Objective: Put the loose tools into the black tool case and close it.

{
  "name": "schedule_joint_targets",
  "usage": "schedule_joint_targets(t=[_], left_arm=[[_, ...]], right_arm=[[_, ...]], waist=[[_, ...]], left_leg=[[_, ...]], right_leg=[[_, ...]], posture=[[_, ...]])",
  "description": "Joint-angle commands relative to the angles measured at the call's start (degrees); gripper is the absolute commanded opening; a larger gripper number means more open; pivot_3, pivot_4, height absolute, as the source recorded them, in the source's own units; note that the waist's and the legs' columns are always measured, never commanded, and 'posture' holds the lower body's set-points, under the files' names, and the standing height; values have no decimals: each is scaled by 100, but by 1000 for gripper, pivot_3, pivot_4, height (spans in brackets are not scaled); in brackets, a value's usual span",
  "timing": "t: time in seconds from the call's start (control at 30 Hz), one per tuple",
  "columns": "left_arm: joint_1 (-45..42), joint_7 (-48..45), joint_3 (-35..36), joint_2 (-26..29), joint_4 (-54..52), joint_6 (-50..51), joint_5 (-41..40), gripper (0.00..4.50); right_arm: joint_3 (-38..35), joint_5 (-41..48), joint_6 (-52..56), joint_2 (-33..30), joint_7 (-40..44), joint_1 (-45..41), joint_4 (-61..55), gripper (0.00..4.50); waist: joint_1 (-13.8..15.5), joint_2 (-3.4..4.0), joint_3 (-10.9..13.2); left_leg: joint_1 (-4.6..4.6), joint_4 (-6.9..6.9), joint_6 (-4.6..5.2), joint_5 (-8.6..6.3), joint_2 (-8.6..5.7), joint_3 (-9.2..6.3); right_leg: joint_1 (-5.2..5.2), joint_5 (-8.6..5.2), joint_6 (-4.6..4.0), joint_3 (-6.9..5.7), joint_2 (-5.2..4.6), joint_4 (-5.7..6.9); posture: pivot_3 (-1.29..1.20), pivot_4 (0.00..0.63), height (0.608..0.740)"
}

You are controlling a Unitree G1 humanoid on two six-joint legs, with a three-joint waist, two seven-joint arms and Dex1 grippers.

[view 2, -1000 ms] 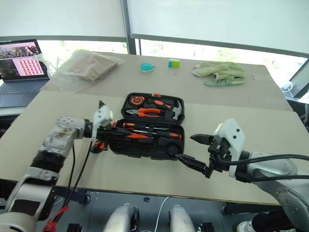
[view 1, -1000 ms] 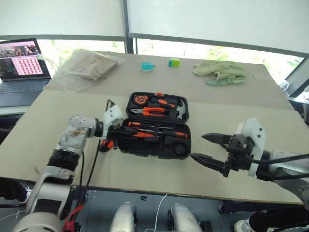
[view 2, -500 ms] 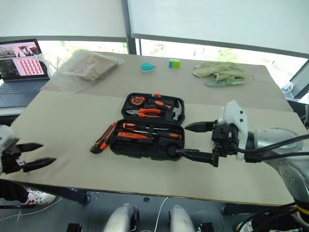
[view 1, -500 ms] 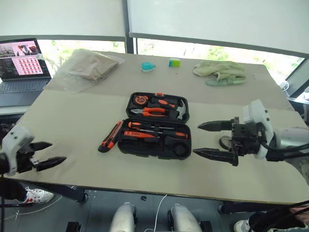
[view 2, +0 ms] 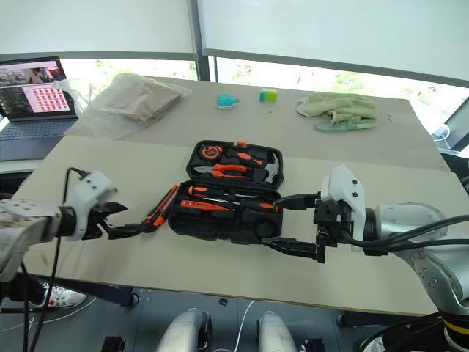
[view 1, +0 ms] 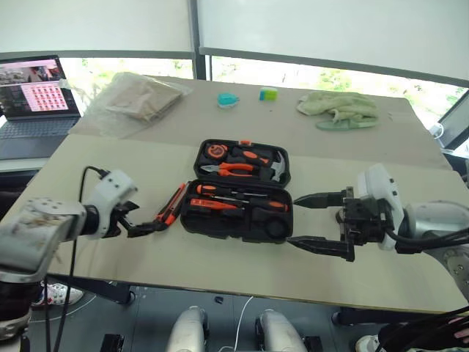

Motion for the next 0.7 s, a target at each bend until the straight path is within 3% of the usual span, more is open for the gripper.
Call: schedule_joint_targets(t=[0.03, 0.33, 0.43, 0.6, 0.7], left_arm=[[-471, 288, -280, -248, 213, 95, 112, 4483], [-753, 870, -1036, -703, 1092, -227, 702, 4483], [-670, 909, -985, -880, 1303, -495, 709, 3763], [-516, 949, -641, -952, 1698, -711, 678, 1973], [-680, 1063, -202, -841, 2097, -992, 722, 1779]], right_arm=[[-256, 194, 61, 12, -196, 49, -279, 4500], [-227, 155, 100, 82, -491, 151, -424, 4500], [-247, 166, 90, 71, -509, 169, -451, 4500], [-327, 159, 69, 50, -536, 213, -505, 4500], [-473, 203, 86, 23, -554, 291, -536, 4500]], waist=[[1, -1, 1], [33, 8, -6], [66, 17, -11], [77, 20, -13], [54, 23, -15]], left_leg=[[0, 0, 0, 0, 1, -1], [8, 1, -2, 2, -5, 0], [36, 1, -2, 2, -7, 4], [75, 0, -3, 2, -3, 4], [80, -2, -3, 2, 0, 2]], right_leg=[[2, 0, 0, 0, 1, -2], [10, 0, 1, 4, -1, -1], [33, -1, 1, 5, -5, -2], [70, -3, -3, 7, -5, -7], [73, -8, -10, 7, -4, -6]], posture=[[0, 150, 740], [0, 150, 740], [0, 150, 740], [0, 150, 740], [0, 150, 740]])
